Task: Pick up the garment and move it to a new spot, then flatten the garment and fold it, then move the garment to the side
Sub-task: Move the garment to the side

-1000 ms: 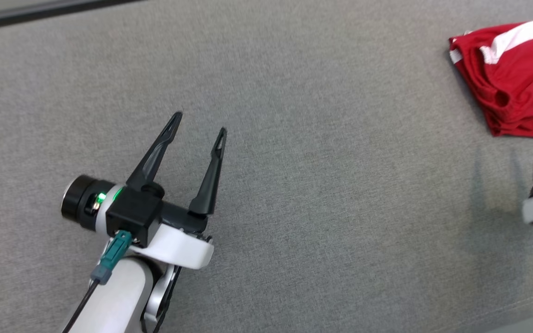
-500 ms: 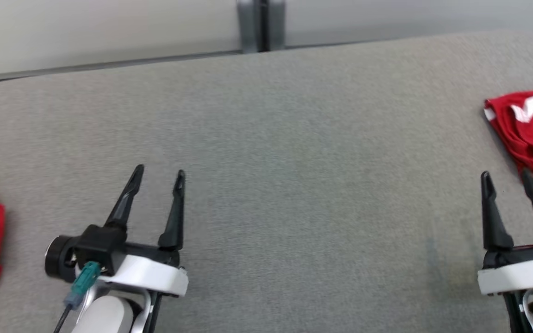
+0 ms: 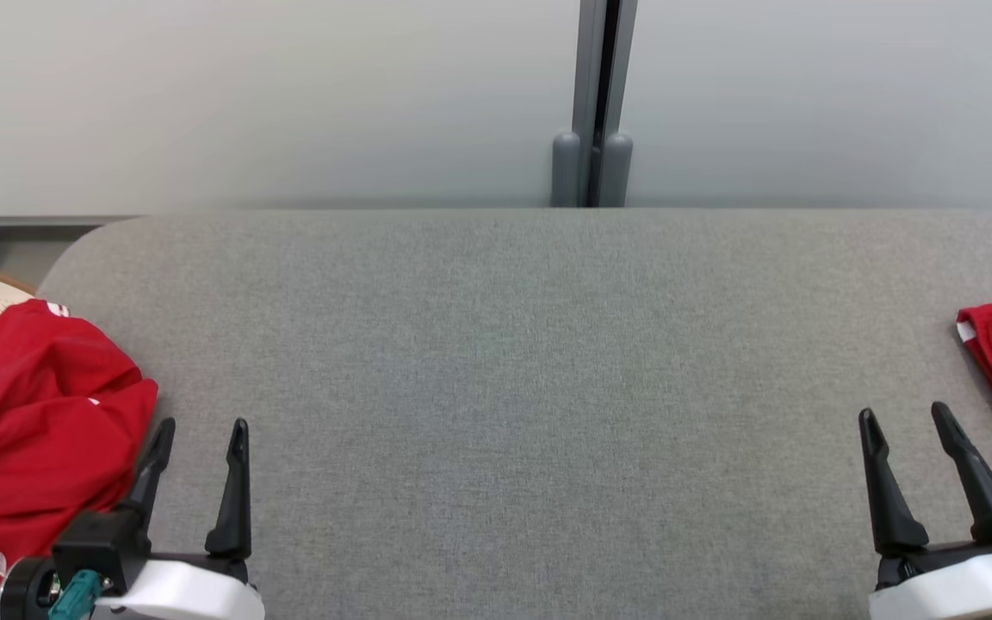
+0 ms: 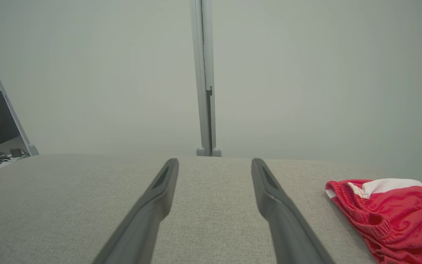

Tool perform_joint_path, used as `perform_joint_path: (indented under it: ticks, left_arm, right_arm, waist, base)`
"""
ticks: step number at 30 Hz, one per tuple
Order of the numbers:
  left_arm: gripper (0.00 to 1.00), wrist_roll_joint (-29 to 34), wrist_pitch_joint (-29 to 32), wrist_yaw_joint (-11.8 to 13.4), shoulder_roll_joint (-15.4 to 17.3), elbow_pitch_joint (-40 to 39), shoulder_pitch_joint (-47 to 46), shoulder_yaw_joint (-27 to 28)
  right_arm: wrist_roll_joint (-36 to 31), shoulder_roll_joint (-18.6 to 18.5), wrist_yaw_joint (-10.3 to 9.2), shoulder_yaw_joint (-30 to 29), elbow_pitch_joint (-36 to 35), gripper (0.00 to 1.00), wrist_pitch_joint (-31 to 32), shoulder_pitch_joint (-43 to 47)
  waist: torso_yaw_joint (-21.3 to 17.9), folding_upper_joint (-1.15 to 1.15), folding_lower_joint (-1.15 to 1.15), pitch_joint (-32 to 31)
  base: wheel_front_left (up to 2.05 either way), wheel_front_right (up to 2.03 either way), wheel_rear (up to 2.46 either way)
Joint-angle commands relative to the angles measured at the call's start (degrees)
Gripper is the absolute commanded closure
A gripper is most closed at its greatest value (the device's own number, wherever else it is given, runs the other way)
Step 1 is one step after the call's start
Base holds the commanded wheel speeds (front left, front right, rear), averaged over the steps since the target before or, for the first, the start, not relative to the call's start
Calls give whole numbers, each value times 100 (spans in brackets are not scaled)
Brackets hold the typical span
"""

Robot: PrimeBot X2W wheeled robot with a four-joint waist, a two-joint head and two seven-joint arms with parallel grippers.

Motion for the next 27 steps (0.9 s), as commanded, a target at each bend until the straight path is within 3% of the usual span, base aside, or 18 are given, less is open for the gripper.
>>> perform_joint_path:
  ticks: [1,15,27]
  left_arm:
    - [0,-55,-2,-44,26,-17,95,19]
    - [0,17,132,16,171,-195,638,-213]
    - [0,39,211,124,200,-334,705,-260]
  right_arm:
    - [-55,16,-10,-7,-69,0,53,115]
    - [-111,272,-8,-282,-537,0,474,865]
    - [-146,333,-8,-308,-639,0,566,948]
  waist:
    - [72,0,0,-197]
    - [-1,0,0,-585]
    - [-57,0,0,-604]
  base:
    - [0,0,0]
    - [0,0,0]
    - [0,0,0]
